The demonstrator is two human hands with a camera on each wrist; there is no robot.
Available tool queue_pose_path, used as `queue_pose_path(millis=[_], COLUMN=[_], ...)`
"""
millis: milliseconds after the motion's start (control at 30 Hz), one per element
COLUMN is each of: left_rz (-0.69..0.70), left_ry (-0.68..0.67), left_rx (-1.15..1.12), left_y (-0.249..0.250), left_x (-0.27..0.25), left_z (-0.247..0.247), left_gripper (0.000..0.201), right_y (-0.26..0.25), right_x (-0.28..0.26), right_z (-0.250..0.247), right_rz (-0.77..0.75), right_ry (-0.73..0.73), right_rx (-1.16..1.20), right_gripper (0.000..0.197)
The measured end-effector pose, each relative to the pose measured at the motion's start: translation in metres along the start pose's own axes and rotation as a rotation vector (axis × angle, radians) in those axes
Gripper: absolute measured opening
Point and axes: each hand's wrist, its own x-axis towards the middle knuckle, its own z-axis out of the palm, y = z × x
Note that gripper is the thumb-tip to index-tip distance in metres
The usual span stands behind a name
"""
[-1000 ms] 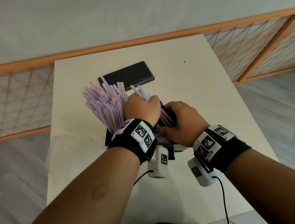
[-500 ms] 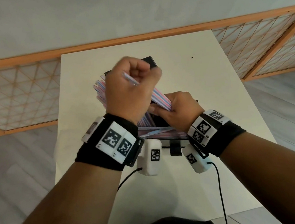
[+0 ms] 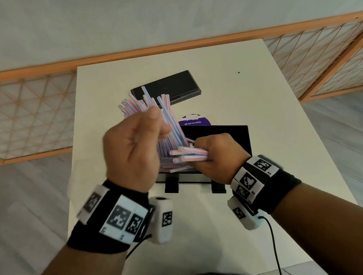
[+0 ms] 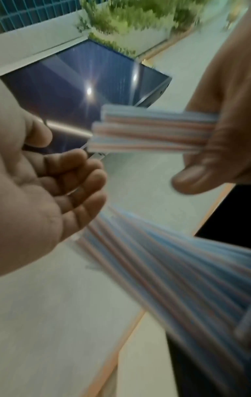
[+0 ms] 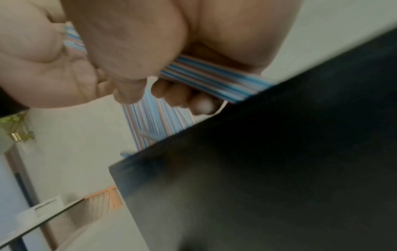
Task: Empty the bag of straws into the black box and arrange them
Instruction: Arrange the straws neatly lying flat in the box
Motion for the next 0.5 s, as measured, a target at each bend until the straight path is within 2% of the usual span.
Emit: queue_pose_path(millis=[67, 167, 267, 300, 367, 433, 500], left_rz=[-0.024, -0.213, -0.401, -0.461, -0.568, -0.602, -0.560], left_ry=[0.126, 0.328, 0.438, 0.429, 0.341, 0.217, 0.059], left_rx=[-0.048, -0.093, -0.106, -0.096, -0.102, -0.226, -0.345], left_y=[-0.005, -0.023, -0.043, -0.049, -0.060, -0.069, -0.076], left_x=[-0.002, -0.001, 0.000, 0.000, 0.001, 0.006, 0.012], left_z=[-0.011, -0.022, -0.024, -0.022, -0.014, -0.008, -0.005], left_gripper=[0.048, 0.049, 0.028, 0.029, 0.057, 0.091, 0.107], right_y=[0.001, 0.008, 0.013, 0.013, 0.011, 0.008, 0.005], right_x=[0.001, 0.002, 0.001, 0.001, 0.003, 0.007, 0.010], right_z=[0.005, 0.009, 0.008, 0.009, 0.014, 0.019, 0.022], right_rz=[-0.012, 0.090, 0.224, 0.246, 0.268, 0.273, 0.279], right_ry=[-0.050, -0.132, -0.269, -0.332, -0.410, -0.429, -0.431], right_rx=[-0.055, -0.125, -0.122, -0.169, -0.257, -0.268, -0.229], right_gripper=[0.035, 0.061, 0.083, 0.093, 0.105, 0.101, 0.093])
